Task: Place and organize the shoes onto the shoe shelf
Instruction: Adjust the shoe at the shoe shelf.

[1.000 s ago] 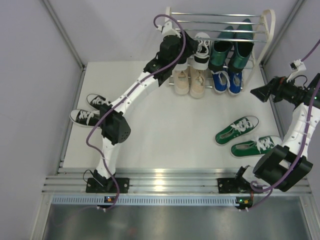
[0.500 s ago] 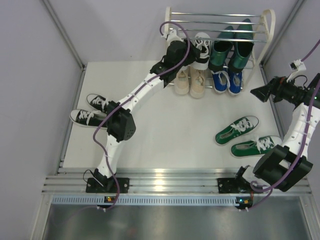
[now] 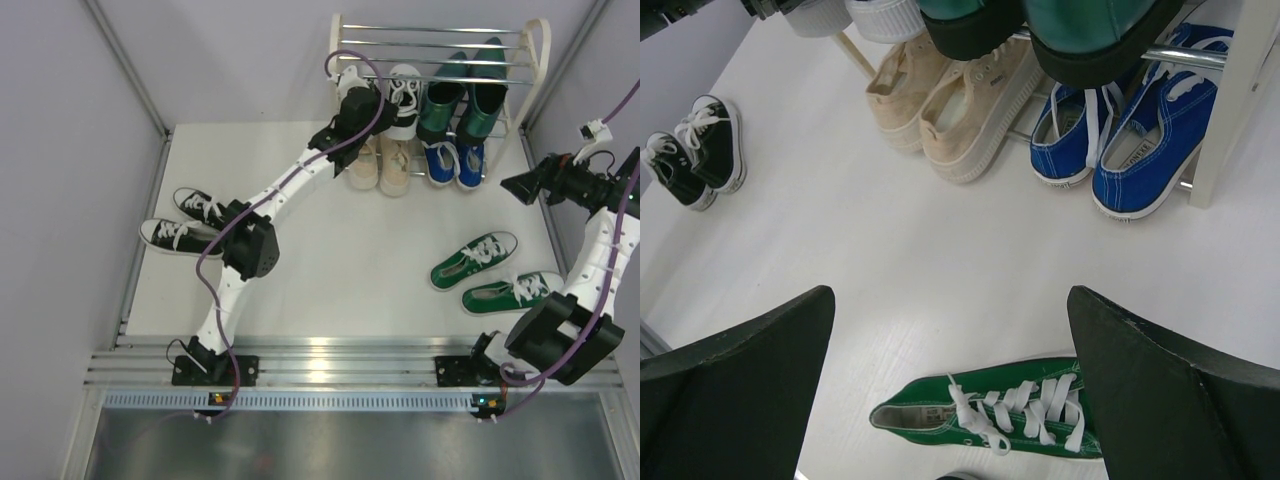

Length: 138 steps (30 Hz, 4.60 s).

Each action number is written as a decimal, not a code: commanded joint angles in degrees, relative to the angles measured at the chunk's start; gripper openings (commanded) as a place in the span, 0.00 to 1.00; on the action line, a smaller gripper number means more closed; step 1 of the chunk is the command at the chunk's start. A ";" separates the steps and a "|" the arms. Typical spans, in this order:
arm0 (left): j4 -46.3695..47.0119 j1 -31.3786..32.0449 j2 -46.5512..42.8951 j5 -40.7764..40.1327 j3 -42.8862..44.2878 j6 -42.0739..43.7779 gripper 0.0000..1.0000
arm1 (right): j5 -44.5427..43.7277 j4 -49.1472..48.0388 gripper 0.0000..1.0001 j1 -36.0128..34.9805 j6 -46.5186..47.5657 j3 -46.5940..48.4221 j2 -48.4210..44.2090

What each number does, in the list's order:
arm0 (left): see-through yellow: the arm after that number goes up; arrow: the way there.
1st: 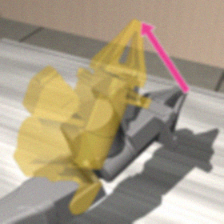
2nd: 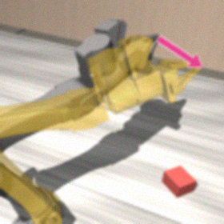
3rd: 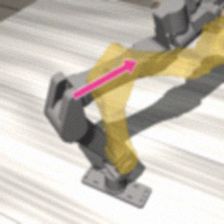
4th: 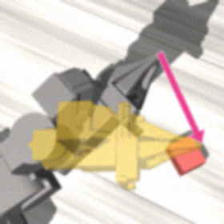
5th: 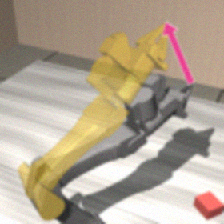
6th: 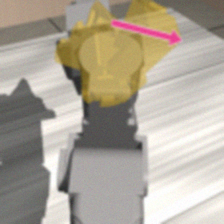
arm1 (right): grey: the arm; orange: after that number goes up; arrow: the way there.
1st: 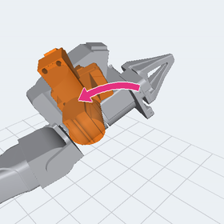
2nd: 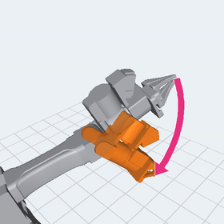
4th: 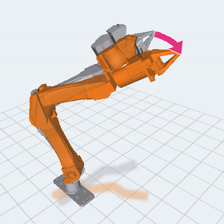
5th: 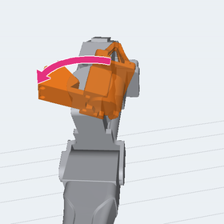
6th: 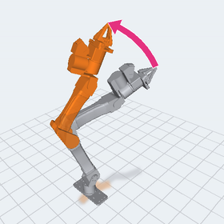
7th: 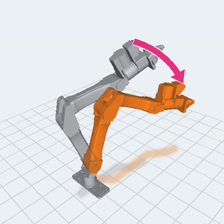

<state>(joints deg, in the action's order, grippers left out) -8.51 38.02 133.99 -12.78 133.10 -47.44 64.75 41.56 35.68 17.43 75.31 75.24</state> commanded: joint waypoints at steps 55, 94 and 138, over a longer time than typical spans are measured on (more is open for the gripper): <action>14.93 5.49 -4.18 -29.94 -1.44 9.83 0.00 | -27.21 -5.40 0.60 -31.70 15.45 7.65 5.52; 18.71 4.87 -9.98 -25.98 -15.67 4.55 0.00 | -54.56 -37.61 0.01 -51.76 -3.81 15.83 26.36; 15.54 1.88 -19.46 -7.27 -19.01 4.90 0.80 | -21.33 10.39 0.95 -38.23 36.89 44.92 28.64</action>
<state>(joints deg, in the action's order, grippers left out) 7.27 40.34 120.29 -23.07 115.26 -45.30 40.86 48.16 -2.13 50.30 118.06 102.41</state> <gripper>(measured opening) 0.798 0.957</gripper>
